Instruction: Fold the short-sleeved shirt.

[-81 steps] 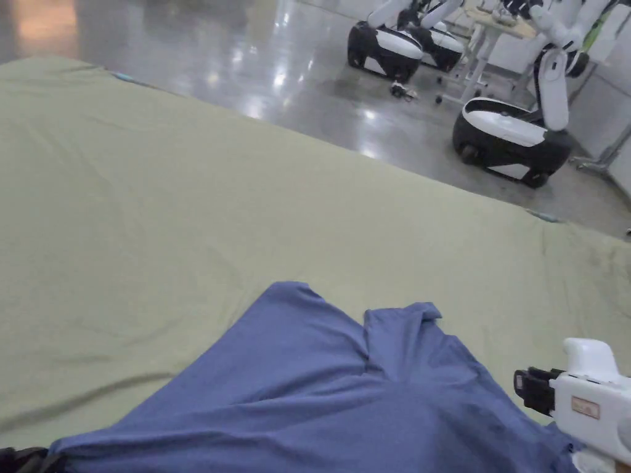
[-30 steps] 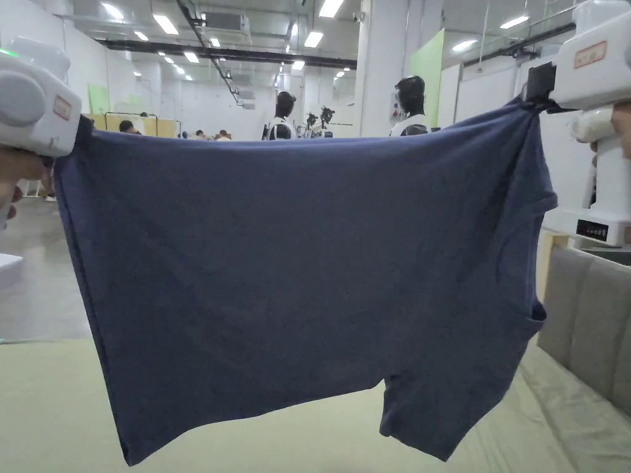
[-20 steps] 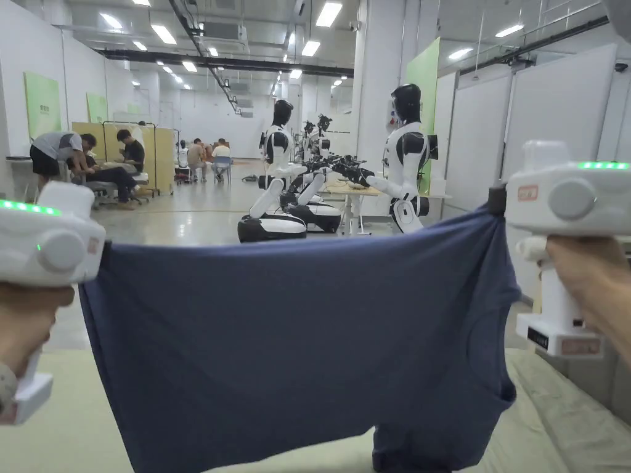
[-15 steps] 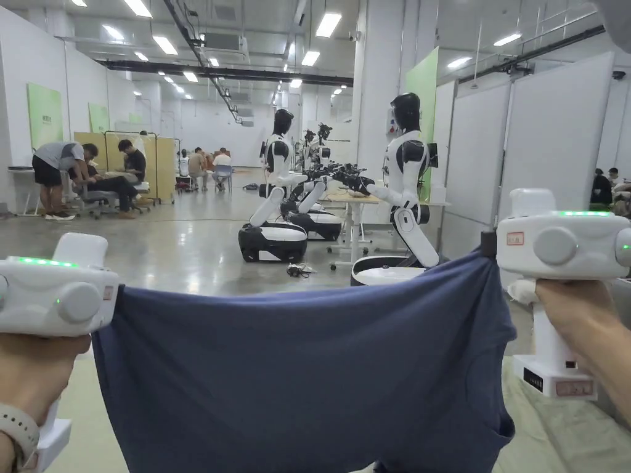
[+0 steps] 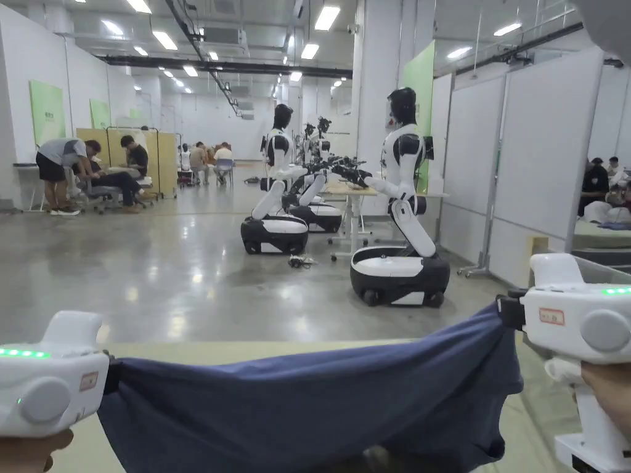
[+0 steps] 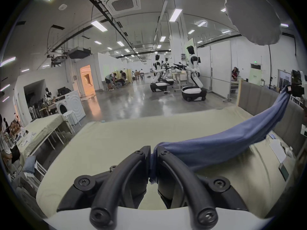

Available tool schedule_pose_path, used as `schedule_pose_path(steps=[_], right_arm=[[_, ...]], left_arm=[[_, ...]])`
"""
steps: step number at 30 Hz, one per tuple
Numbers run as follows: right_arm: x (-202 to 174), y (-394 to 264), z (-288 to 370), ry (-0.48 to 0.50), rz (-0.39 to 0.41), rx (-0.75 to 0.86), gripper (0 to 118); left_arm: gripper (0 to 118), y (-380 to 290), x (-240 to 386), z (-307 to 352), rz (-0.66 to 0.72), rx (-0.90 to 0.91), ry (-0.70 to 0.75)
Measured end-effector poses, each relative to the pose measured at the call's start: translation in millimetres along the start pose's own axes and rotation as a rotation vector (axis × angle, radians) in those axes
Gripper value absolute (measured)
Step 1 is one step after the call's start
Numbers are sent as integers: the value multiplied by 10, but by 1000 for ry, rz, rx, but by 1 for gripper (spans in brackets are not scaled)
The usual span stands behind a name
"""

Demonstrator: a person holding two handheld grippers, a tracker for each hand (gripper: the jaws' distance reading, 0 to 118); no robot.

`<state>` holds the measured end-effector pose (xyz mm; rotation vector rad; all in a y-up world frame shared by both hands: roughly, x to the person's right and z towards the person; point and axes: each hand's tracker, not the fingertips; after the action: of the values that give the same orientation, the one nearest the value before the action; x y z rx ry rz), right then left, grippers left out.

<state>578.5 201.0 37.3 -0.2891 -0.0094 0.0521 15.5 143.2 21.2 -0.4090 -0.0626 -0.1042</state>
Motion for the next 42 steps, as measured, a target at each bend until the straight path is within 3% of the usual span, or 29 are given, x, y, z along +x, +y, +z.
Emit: schedule_pose_path(steps=[4, 10, 13, 18, 19, 20, 21, 22, 23, 24, 26, 28, 30, 33, 34, 35, 36, 37, 39, 40, 41, 42], right_arm=[[37, -924, 630, 49, -33, -77, 4], [-41, -2529, 1225, 75, -14, -290, 4], [-130, -3201, 1379, 60, -1, -333, 4], [-98, -3671, 1372, -5, -82, -378, 4], [-70, -3703, 1376, -15, -109, -368, 5], [-44, -3709, 1381, -14, -128, -355, 9], [-13, -3689, 1411, -5, -154, -334, 24], [20, -3667, 1433, 27, -182, -314, 69], [42, -3646, 1452, 51, -198, -308, 103], [40, -3610, 1478, 56, -192, -324, 112], [1, -3540, 1637, 82, -207, -260, 113], [-98, -3477, 1786, 92, -171, -246, 115], [-184, -3459, 1877, 134, -156, -250, 115], [-336, -3491, 1927, 72, -72, -330, 113], [-372, -3513, 1948, 58, -44, -317, 96], [-404, -3530, 1952, 20, -19, -309, 55], [-445, -3553, 1919, -35, 8, -333, 8], [-451, -3593, 1905, -64, 0, -339, 1], [-371, -3636, 1903, 25, -110, -329, 1], [-357, -3650, 1903, -6, -133, -324, 1], [-333, -3599, 1899, -24, -119, -328, 1], [-311, -3605, 1896, -28, -119, -330, 1]], left_arm=[[9, -1035, 134, 591, -20, -99, -56], [9, -2524, 230, 995, -38, -355, -184], [9, -2889, 311, 1105, -67, -431, -140], [9, -3062, 270, 983, -51, -429, -107], [14, -3063, 276, 979, -49, -421, -108], [27, -3075, 267, 975, -52, -399, -99], [48, -3077, 270, 994, -46, -380, -108], [75, -3081, 241, 1001, -42, -356, -132], [88, -3081, 224, 1035, -48, -338, -126], [91, -3084, 247, 1142, -55, -310, -112], [91, -3081, 272, 1343, -87, -257, -93], [91, -3140, 356, 1618, -88, -238, -87], [91, -3210, 340, 1739, -102, -279, -147], [89, -3326, 368, 1794, -83, -302, -69], [80, -3339, 321, 1774, -60, -313, -80], [50, -3333, 280, 1746, -23, -325, -106], [4, -3318, 271, 1675, -1, -345, -113], [3, -3279, 171, 1652, 12, -331, -109], [3, -3205, 77, 1587, -8, -315, -116], [5, -3124, 159, 1585, -46, -288, -76], [16, -3082, 125, 1548, -75, -274, -72], [45, -3036, 91, 1499, -87, -275, -69]])
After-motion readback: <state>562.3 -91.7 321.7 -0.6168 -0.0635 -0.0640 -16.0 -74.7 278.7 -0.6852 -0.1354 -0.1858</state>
